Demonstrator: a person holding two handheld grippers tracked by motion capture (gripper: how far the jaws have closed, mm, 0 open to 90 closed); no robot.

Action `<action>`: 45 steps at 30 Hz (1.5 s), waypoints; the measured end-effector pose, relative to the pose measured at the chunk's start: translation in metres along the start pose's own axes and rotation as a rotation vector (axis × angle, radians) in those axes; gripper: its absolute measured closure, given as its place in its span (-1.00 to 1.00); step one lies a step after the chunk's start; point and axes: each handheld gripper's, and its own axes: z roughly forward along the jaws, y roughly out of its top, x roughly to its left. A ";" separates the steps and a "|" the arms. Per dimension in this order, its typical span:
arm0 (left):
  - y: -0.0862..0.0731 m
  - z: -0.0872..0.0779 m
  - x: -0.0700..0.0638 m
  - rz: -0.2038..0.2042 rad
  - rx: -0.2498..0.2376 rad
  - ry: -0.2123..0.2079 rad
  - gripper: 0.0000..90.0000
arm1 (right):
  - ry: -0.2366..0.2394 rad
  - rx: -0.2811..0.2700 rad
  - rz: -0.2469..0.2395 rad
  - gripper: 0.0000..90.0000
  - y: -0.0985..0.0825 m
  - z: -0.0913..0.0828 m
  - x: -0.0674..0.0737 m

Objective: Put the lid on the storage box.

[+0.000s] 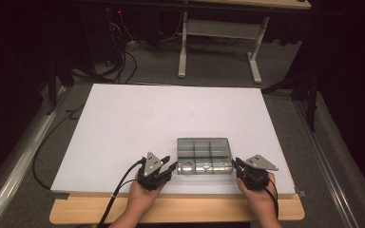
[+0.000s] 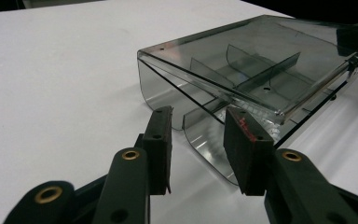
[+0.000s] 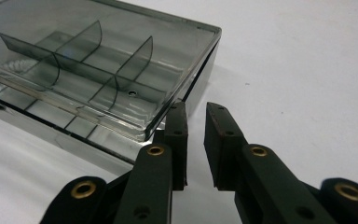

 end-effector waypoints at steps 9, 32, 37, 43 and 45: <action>-0.003 0.001 -0.001 -0.001 0.012 0.002 0.40 | -0.002 -0.007 0.012 0.78 -0.005 0.000 0.000; -0.002 -0.001 0.010 -0.006 0.047 0.025 0.33 | -0.011 0.008 0.025 0.73 -0.015 0.003 -0.006; 0.001 -0.009 0.028 -0.006 0.049 0.079 0.31 | -0.031 0.006 0.053 0.68 -0.016 0.002 -0.017; 0.003 -0.023 0.070 0.017 0.079 0.217 0.28 | -0.093 0.017 0.084 0.62 -0.013 0.006 -0.042; 0.001 -0.029 0.089 0.037 0.101 0.284 0.27 | -0.124 0.024 0.083 0.61 -0.014 0.008 -0.050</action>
